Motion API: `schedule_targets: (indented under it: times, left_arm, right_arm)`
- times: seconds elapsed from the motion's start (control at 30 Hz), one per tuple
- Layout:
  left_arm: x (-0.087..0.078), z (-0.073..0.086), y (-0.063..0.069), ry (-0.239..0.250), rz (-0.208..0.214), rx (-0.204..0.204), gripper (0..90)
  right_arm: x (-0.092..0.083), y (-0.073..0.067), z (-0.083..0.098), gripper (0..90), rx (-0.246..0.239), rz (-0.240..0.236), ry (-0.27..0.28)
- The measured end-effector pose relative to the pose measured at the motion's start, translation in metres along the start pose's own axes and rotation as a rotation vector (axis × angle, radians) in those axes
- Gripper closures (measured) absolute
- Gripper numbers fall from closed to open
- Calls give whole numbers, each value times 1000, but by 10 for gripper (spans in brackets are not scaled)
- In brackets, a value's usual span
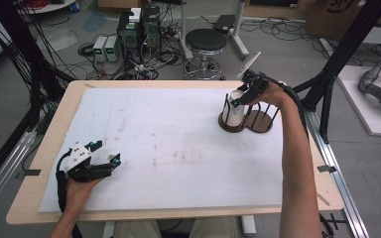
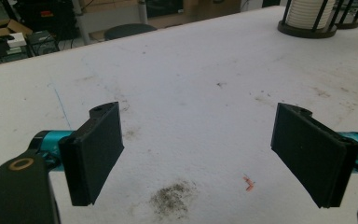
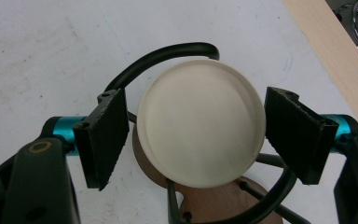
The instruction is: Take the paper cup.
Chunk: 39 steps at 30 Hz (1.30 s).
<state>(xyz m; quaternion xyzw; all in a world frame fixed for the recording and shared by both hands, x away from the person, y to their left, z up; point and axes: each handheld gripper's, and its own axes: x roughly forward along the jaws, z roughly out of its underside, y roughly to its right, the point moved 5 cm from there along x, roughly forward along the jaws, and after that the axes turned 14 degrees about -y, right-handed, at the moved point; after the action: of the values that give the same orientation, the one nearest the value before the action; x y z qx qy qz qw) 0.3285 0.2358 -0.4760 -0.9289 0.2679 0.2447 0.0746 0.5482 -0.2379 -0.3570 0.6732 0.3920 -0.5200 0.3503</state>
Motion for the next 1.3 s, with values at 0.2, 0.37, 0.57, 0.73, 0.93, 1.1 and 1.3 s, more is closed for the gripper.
schedule_targets:
  times: [0.2, 0.37, 0.57, 0.73, 0.93, 1.1, 1.3]
  left_arm:
    - [0, 0, 0, 0, 1, -2, 164]
    - [0, 0, 0, -2, 1, 1, 164]
    - [0, 0, 0, -2, 1, 0, 165]
    - [0, 0, 0, -5, 0, 3, 164]
    - [0, 0, 0, -5, -2, 3, 164]
    - [0, 0, 0, -4, -2, 3, 164]
    - [0, 0, 0, -5, -2, 5, 165]
  right_arm:
    - [0, 0, 1, 297, -1, 0, -10]
    - [-1, 1, 1, 335, -4, 2, -11]
    - [-1, 1, 1, 342, -6, 4, -10]
    - [-1, 1, 1, 343, -1, 8, -8]
    - [-4, 2, 1, 355, 8, 12, 0]
    - [-8, 3, 3, 364, 20, 13, 6]
    - [-14, 2, 3, 371, 28, 17, 10]
